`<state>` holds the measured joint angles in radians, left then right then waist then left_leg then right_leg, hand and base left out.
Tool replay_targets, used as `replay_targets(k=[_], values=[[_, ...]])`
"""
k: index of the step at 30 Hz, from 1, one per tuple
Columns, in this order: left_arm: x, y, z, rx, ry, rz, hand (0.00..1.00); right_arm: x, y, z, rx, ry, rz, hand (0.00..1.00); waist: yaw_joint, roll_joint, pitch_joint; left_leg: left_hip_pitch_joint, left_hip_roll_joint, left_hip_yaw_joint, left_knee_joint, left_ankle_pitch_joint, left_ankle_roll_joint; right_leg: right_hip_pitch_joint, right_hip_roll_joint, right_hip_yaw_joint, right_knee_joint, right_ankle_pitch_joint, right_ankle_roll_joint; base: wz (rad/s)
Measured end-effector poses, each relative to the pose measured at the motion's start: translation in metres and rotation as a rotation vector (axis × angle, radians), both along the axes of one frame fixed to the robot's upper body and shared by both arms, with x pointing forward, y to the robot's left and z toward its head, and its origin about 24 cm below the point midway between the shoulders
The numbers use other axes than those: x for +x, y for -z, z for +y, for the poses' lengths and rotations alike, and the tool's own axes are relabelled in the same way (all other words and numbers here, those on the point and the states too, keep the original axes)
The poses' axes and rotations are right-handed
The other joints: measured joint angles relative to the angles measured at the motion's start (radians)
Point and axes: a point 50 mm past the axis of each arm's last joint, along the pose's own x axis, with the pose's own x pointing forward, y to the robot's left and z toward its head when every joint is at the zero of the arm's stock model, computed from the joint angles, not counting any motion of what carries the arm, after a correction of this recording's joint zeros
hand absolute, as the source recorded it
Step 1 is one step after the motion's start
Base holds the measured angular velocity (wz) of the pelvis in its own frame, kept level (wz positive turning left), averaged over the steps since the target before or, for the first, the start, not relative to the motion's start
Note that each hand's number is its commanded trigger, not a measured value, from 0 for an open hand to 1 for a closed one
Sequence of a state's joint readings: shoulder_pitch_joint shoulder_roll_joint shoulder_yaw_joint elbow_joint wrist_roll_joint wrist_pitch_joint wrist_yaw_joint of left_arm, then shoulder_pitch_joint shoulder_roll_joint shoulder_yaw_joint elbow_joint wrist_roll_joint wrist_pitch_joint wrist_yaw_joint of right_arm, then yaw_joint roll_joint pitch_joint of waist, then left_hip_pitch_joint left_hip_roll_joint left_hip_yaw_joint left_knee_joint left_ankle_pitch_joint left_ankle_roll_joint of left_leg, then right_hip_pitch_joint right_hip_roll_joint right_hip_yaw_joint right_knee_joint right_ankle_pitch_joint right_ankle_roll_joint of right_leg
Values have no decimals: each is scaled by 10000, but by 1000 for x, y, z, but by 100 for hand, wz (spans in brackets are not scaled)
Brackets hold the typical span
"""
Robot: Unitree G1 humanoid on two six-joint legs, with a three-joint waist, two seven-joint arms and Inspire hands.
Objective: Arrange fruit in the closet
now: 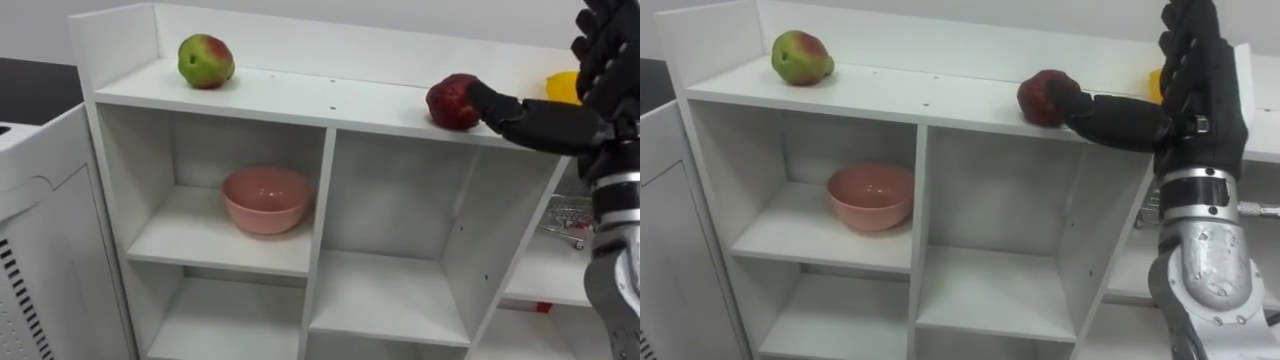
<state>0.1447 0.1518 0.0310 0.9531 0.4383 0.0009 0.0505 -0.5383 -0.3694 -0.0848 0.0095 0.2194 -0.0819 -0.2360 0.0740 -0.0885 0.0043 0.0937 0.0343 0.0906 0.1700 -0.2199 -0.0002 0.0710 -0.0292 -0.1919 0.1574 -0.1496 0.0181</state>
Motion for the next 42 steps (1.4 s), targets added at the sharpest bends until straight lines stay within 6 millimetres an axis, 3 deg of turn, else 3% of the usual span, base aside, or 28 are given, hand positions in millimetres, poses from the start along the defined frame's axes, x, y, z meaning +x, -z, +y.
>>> replay_targets(k=[6,10,16,17,18,19,42], values=[[-2,-1,6,281,52,214,0,6,9,5,-771,-263,789,0,63,-44,-3,-36,-5,-62,23,1,0,3,-10,-66,0,0,0,2],[-4,-2,10,375,45,270,0,10,13,-4,-1282,-272,1248,0,120,-204,-39,-69,-9,-105,38,1,0,2,-18,-116,0,0,0,4],[-4,-3,13,324,83,341,0,12,15,-10,-1838,-107,1538,0,132,-290,-13,-116,-25,-115,69,1,1,-3,-30,-118,-31,0,0,1],[-4,-3,14,328,99,344,0,12,16,-10,-1836,-103,1589,42,131,-292,-12,-116,-24,-115,72,1,1,-3,-30,-117,-31,0,0,0],[-4,-3,14,325,103,352,0,13,18,-11,-1850,-124,1694,61,127,-295,-9,-117,-24,-113,75,1,1,-6,-30,-113,-31,0,0,0],[-4,-3,14,325,99,359,0,13,19,-11,-1869,-154,1802,100,113,-295,-8,-128,-25,-113,79,1,1,-13,-31,-115,-31,0,0,0],[-1,-4,17,304,175,461,0,19,19,-12,-1979,-105,1948,100,121,-408,22,-141,-29,-105,114,0,1,-8,-39,-91,-16,2,-3,0]])
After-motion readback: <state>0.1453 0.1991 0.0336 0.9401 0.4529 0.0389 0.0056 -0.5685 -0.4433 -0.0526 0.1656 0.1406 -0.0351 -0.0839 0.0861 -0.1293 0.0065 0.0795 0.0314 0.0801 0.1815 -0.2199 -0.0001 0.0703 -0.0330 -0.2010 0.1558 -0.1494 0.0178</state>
